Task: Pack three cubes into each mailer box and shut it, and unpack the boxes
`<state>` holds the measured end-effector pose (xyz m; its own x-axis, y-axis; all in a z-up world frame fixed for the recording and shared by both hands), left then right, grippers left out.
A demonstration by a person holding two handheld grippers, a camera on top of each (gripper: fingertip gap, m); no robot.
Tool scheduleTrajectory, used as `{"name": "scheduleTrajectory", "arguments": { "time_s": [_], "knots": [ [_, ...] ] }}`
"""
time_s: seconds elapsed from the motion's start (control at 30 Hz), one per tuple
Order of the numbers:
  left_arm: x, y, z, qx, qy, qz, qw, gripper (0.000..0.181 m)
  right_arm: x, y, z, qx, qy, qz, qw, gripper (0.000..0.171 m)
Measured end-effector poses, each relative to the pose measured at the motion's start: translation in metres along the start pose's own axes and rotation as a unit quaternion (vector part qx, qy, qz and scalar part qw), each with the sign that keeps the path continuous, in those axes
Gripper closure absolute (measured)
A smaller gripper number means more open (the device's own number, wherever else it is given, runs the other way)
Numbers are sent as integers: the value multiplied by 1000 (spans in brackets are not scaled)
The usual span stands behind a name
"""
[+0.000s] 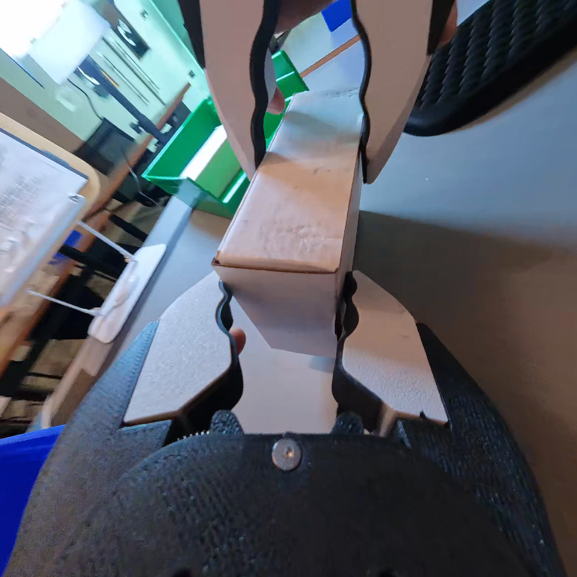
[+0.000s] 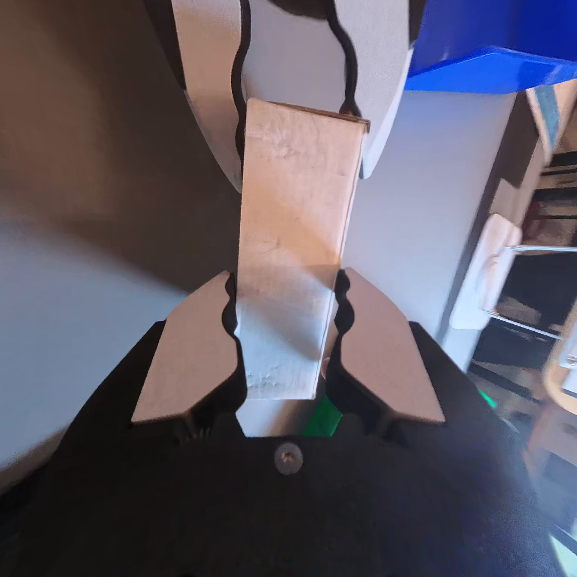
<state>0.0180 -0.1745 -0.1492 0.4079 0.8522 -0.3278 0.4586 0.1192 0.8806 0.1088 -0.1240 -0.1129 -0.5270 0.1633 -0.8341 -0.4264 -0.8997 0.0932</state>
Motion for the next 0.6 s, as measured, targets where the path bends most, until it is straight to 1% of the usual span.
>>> {"name": "scheduleTrajectory", "arguments": {
  "time_s": [0.07, 0.1, 0.13, 0.2, 0.27, 0.37, 0.47, 0.53, 0.6],
  "knots": [
    [-3, 4, 0, 37, 24, 24, 999, 111, -2, 1, 1, -41, -33, -41, 998, 110],
    [-4, 5, -1, 44, 35, 34, 998, 111, -6, 3, 2, -48, -48, -43, 997, 110],
    [-6, 8, -3, 33, 44, 45, 997, 111, -11, 3, 5, -46, -59, -42, 996, 110],
    [-11, 10, -17, -12, 64, 60, 996, 103, -23, -4, 11, -38, -78, -60, 994, 110],
    [-19, 12, -33, -69, 71, 79, 992, 103, -39, -19, 22, -22, -114, -89, 989, 110],
    [-31, 10, -54, -157, 79, 106, 979, 106, -67, -59, 52, 13, -197, -159, 967, 110],
    [-36, 6, -64, -189, 90, 119, 971, 108, -85, -113, 77, 36, -258, -240, 935, 111],
    [-37, 4, -65, -183, 102, 119, 970, 110, -83, -149, 87, 51, -271, -281, 919, 110],
    [-37, 2, -66, -177, 112, 116, 971, 111, -68, -183, 89, 64, -259, -312, 912, 110]
  ]
}}
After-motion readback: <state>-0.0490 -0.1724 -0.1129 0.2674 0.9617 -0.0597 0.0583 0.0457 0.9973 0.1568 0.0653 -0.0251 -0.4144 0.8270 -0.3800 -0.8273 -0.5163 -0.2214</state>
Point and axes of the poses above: each gripper's, where its closed fingertips meet, x out along the fingers, y out of its top, z = x × y across the jaws, the point moved 5 cm from there along -x, back along the fingers, and after that the axes turned 15 degrees about -x, right-handed, at the moved point
